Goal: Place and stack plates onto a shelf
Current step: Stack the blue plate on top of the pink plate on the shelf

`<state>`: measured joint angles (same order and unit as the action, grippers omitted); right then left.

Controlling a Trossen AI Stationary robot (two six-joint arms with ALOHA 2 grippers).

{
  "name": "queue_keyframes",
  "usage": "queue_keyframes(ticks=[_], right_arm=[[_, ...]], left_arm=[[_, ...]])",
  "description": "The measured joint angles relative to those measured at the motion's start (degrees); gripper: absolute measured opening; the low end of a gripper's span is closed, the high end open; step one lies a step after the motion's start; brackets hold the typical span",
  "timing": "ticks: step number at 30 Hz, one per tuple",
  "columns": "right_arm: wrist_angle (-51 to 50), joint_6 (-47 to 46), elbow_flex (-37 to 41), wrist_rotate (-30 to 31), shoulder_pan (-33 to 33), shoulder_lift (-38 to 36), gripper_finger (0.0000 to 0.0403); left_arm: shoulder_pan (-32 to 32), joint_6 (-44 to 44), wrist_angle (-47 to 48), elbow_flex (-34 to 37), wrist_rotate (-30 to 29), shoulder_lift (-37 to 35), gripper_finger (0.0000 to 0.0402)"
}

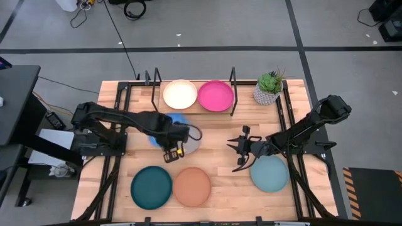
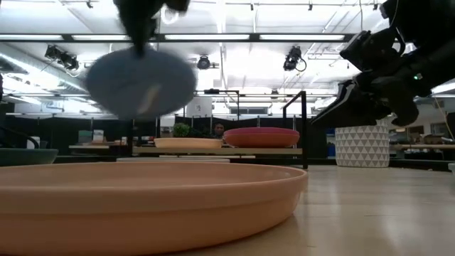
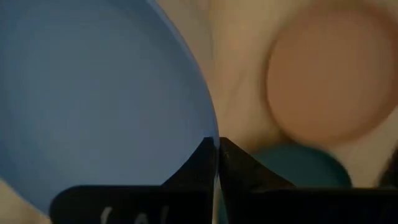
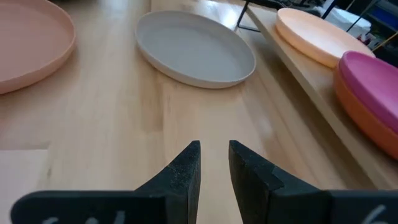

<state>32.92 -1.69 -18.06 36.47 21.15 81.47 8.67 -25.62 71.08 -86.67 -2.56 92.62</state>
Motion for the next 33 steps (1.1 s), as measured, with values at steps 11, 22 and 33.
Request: queue_keyframes(ticks=[11,22,33], right_arm=[[0.23,-7.04,1.36,3.1,4.18,0.0,0.009],[-3.17,-14.24,1.38,10.96,11.98,0.0,0.009],[-3.0,-15.19,1.38,13.25,12.91,0.0,0.0089]], left_arm=[[-5.14,41.95,-25.51,-2.61,-18.22,2.84,0.0014],[-17.75,59.31,-27.58,-2.56,-19.01,14.0,0.0014],[-21.56,68.73,-28.43,-5.49,-14.38,19.98,0.0014]])
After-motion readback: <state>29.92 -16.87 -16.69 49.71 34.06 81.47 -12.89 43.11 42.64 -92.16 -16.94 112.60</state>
